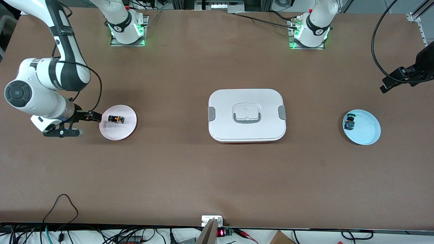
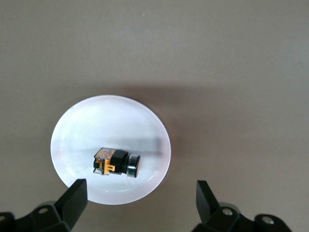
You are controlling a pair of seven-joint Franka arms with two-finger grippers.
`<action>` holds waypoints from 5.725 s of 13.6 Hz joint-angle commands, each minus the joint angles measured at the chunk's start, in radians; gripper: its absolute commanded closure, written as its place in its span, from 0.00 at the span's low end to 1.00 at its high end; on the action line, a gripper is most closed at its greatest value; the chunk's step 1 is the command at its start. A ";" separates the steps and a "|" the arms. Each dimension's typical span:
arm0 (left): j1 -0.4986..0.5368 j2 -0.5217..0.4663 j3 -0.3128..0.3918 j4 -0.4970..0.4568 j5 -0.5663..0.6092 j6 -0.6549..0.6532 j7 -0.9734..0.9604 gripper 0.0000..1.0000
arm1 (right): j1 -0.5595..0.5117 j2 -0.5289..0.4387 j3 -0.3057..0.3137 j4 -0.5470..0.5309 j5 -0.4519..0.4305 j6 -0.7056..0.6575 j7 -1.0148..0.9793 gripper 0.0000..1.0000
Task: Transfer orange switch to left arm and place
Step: 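Lower the right gripper over the orange switch on the white plate, then close the right gripper on the orange switch, then lift the orange switch with the right gripper and carry it above the box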
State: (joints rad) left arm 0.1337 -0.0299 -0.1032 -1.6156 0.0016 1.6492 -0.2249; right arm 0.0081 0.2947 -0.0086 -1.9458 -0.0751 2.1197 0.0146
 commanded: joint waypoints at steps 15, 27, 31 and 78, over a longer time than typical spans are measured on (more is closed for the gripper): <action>0.006 0.007 -0.012 0.066 0.078 -0.124 -0.002 0.00 | 0.067 0.046 0.002 -0.140 0.005 0.190 0.044 0.00; 0.029 0.028 -0.006 0.065 0.000 -0.118 0.002 0.00 | 0.069 0.078 0.001 -0.191 -0.017 0.255 0.042 0.00; 0.030 0.031 -0.006 0.063 0.003 -0.103 0.010 0.00 | 0.067 0.089 0.001 -0.202 -0.020 0.287 0.042 0.00; 0.029 0.048 -0.013 0.068 0.011 -0.088 0.009 0.00 | 0.087 -0.040 0.076 0.232 0.102 -0.214 -0.128 1.00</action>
State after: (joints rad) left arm 0.1563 0.0061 -0.1114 -1.5735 0.0194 1.5659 -0.2246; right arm 0.0955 0.2681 0.0559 -1.8129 -0.0292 2.0144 -0.0849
